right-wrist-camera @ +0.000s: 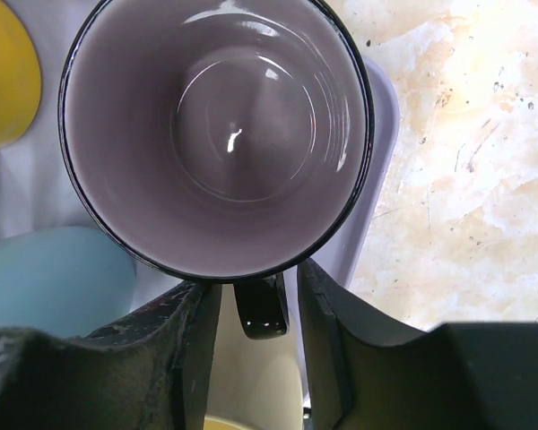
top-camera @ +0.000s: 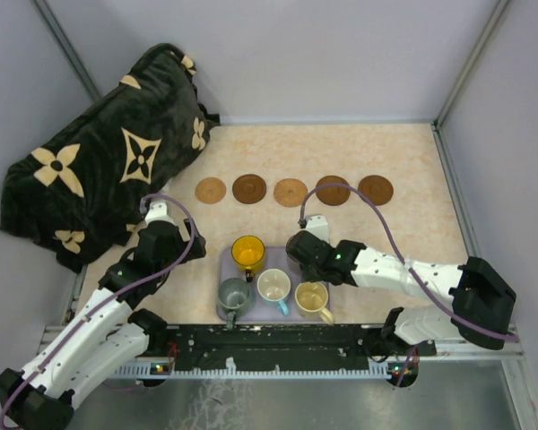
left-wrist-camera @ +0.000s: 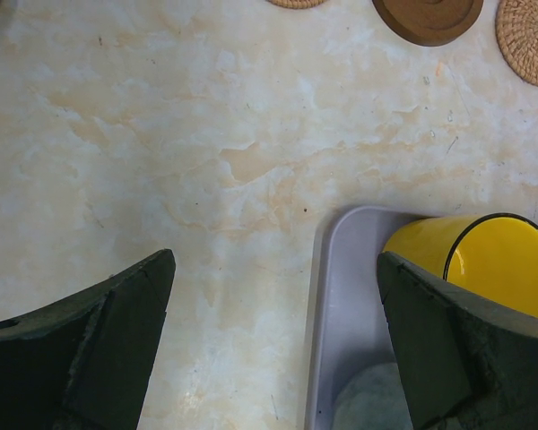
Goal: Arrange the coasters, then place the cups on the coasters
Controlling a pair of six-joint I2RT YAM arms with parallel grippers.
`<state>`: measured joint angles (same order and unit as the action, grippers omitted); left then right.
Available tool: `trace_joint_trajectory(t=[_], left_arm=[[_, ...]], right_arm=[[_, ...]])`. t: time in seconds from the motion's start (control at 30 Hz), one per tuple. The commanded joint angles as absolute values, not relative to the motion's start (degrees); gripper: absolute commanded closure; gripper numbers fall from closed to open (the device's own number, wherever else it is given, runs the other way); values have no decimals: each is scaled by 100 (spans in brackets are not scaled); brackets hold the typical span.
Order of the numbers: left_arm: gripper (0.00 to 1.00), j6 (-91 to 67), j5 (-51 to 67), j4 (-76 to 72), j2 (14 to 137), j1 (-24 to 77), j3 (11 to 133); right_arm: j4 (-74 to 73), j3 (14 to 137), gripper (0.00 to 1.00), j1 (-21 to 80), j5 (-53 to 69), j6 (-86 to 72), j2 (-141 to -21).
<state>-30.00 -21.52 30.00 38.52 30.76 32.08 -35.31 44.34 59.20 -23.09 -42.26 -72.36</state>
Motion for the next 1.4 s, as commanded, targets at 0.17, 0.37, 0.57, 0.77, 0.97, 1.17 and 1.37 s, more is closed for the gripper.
trace_joint_trajectory(t=[0.17,0.37,0.57,0.77,0.97,1.17,1.37], left_arm=[[0,-2993,-2241,2949,3806,3101,3204],[0,-2989,-2257,2960,3776,3101,3191],[0,-3011,-2274,2953,3746,3095,3190],[0,-2997,-2325,2953,3693,3103,3207],[0,-2993,-2396,2953,3641,3099,3251],[0,-3010,-2434,2951,3599,3098,3243],[0,-2997,-2421,2904,3636,3095,3271]], right_arm=[[-3325,4474,82,5914,-2552,-4185,-7241],[-3432,4523,100,5908,-2641,-4204,-7300],[-3504,4696,100,5909,-3030,-4120,-7353],[-3130,4886,100,5886,-3768,-3405,-7277],[-3007,5380,100,5775,-4293,-2666,-7381],[-2795,5500,100,5486,-4562,-2268,-7130],[-2133,5149,100,4774,-4691,-1745,-6685]])
